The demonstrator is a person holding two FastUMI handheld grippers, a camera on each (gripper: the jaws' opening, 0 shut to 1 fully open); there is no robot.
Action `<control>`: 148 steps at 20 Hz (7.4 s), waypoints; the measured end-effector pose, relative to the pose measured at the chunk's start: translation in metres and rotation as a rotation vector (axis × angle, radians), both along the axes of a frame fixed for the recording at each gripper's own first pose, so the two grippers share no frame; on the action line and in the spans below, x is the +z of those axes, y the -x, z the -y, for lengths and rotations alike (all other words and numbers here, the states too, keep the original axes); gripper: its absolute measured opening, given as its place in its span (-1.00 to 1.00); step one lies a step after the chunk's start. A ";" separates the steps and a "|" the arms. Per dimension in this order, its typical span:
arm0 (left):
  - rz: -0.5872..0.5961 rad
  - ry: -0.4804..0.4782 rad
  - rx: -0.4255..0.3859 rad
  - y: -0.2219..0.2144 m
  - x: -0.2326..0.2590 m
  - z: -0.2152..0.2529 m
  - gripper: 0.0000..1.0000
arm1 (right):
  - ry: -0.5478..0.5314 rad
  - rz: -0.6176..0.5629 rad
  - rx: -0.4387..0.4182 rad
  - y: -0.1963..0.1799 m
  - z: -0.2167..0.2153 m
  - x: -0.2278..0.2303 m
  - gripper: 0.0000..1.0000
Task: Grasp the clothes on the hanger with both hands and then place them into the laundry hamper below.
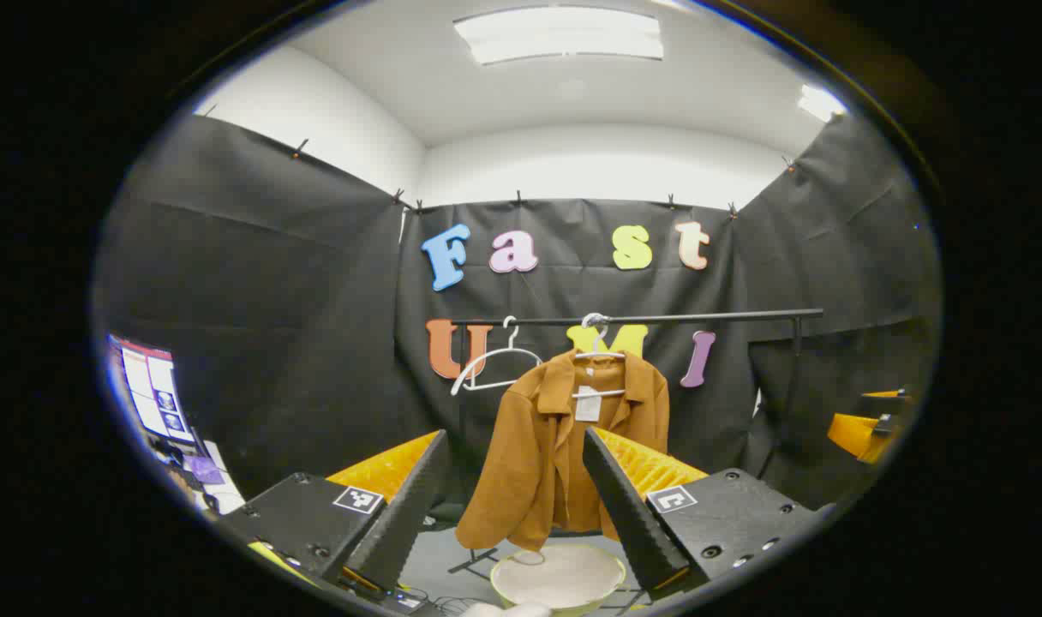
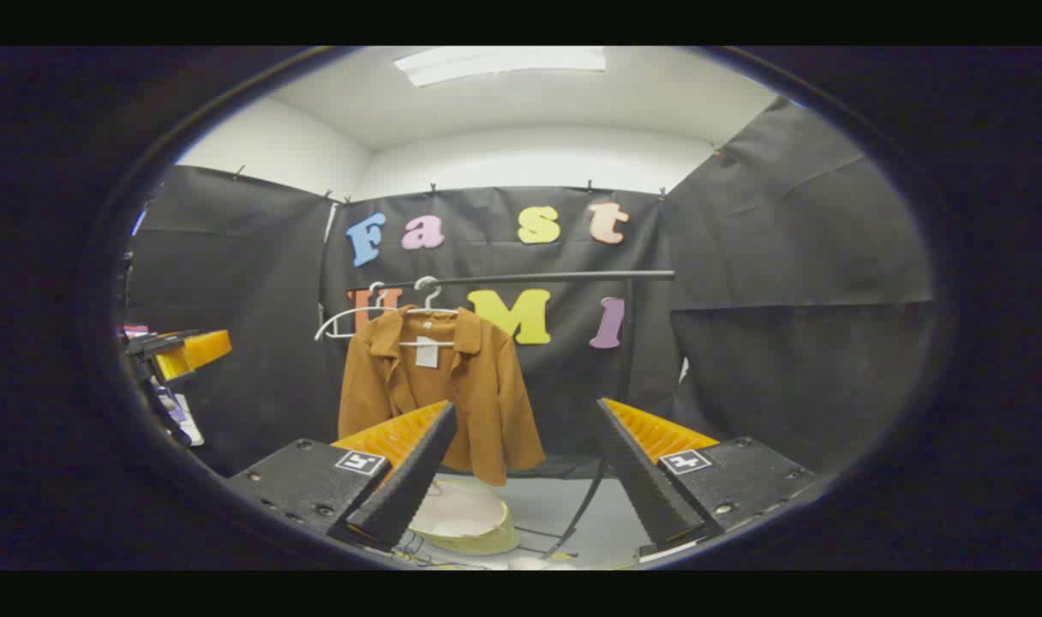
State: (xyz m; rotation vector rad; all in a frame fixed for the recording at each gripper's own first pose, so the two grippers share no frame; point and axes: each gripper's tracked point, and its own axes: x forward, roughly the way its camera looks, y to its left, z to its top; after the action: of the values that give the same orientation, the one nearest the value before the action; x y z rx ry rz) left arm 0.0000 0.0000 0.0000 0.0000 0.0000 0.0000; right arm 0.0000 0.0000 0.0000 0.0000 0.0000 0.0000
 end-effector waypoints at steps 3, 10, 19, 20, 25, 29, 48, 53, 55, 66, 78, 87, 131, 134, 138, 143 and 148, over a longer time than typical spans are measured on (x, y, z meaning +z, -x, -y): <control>-0.021 0.000 0.025 -0.004 -0.005 0.004 1.00 | 0.024 0.011 0.019 -0.010 0.015 0.000 1.00; -0.028 -0.028 0.113 -0.007 -0.013 0.033 0.83 | -0.015 0.028 0.127 -0.047 0.037 0.007 1.00; -0.030 -0.067 0.136 -0.025 -0.015 0.026 1.00 | -0.025 0.002 0.170 -0.089 0.016 0.006 1.00; -0.025 -0.066 0.132 -0.030 -0.014 0.022 1.00 | -0.033 0.001 0.172 -0.095 0.009 0.006 1.00; -0.022 -0.076 0.067 -0.060 -0.024 0.003 1.00 | -0.066 -0.001 0.133 -0.119 -0.021 0.002 1.00; -0.031 -0.031 -0.016 -0.091 -0.041 -0.004 1.00 | -0.018 -0.004 0.101 -0.142 -0.047 -0.007 1.00; -0.035 -0.006 -0.070 -0.303 -0.111 0.065 1.00 | -0.033 -0.142 0.212 -0.414 -0.096 -0.065 1.00; -0.036 0.026 -0.012 -0.347 -0.116 0.062 1.00 | -0.025 -0.111 0.241 -0.474 -0.107 -0.055 0.99; -0.044 0.031 0.017 -0.359 -0.118 0.056 1.00 | -0.015 -0.106 0.247 -0.493 -0.110 -0.050 1.00; -0.063 0.008 0.060 -0.381 -0.135 0.042 0.52 | -0.024 -0.132 0.326 -0.528 -0.105 -0.056 -0.18; -0.141 0.011 0.027 -0.383 -0.148 0.028 -0.87 | -0.248 -0.234 0.734 -0.520 -0.095 -0.055 -0.92; -0.102 0.082 0.052 -0.357 -0.113 0.007 -0.91 | -0.613 -0.205 1.068 -0.484 -0.085 -0.010 -0.94; -0.130 0.235 0.018 -0.385 -0.099 -0.044 -1.00 | -0.625 -0.057 0.597 -0.565 0.028 0.012 -0.94; -0.148 0.261 0.021 -0.379 -0.107 -0.049 -1.00 | -0.562 -0.104 0.574 -0.561 0.021 -0.009 -0.92; -0.195 0.295 0.079 -0.364 -0.136 -0.065 -0.91 | -0.545 -0.161 0.603 -0.547 0.000 -0.035 -0.93; -0.268 0.237 0.114 -0.334 -0.173 -0.066 -1.00 | -0.516 -0.260 0.597 -0.531 -0.009 -0.081 -0.94; -0.334 0.159 0.061 -0.314 -0.193 -0.039 -0.89 | -0.501 -0.322 0.616 -0.502 -0.027 -0.102 -0.94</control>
State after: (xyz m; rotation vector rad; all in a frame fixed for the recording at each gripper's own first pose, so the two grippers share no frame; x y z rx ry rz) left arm 0.3142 0.0388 -0.1930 -0.1594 0.3340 0.0615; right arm 0.5023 0.0270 -0.1016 0.5007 0.3215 0.6163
